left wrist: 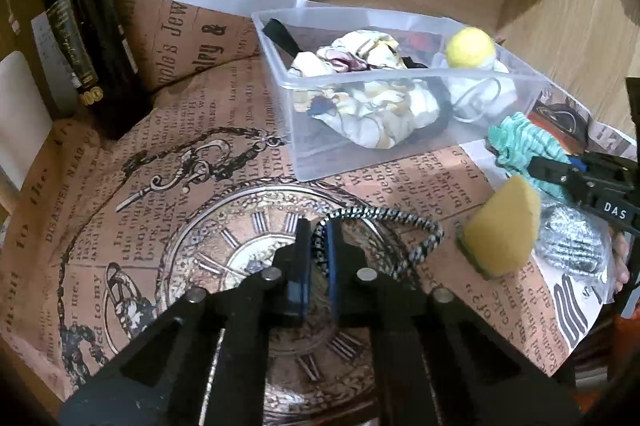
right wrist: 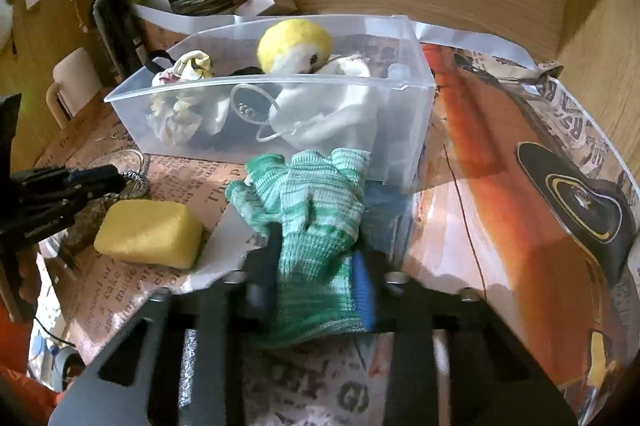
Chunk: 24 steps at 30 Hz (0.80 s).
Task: Organize soft objects
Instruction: 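Grasp the beaded bracelet with the left tool while the right tool grasps the green knit glove, then carry the bracelet and green glove over the clear box with both tools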
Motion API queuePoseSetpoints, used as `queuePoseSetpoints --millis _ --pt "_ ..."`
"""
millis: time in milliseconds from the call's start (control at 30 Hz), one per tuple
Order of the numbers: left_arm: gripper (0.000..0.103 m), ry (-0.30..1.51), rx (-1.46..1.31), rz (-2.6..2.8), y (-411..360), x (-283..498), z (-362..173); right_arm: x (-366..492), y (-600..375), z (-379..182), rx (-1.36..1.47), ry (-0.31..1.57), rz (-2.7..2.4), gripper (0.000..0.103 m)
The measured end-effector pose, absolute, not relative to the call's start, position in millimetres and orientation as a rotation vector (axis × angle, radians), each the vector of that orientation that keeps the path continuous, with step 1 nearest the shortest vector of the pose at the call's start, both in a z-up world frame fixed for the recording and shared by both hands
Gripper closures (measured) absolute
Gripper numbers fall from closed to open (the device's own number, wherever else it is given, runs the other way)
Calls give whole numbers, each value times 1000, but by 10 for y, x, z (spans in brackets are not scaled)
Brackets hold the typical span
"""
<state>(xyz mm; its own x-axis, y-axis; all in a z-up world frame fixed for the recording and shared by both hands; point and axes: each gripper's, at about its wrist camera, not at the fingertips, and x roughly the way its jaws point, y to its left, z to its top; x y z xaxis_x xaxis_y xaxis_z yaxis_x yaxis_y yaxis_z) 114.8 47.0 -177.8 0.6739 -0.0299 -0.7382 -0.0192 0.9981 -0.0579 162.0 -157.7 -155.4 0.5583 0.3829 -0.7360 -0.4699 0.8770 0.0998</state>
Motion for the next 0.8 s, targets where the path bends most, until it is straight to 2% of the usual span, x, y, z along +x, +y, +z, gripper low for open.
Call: queuePoseSetpoints --millis 167,800 --pt "97 795 -93 -6 500 1091 -1678 1560 -1623 -1411 -101 770 470 88" --pt "98 513 -99 9 494 1141 -823 1443 -1551 -689 -33 506 534 88"
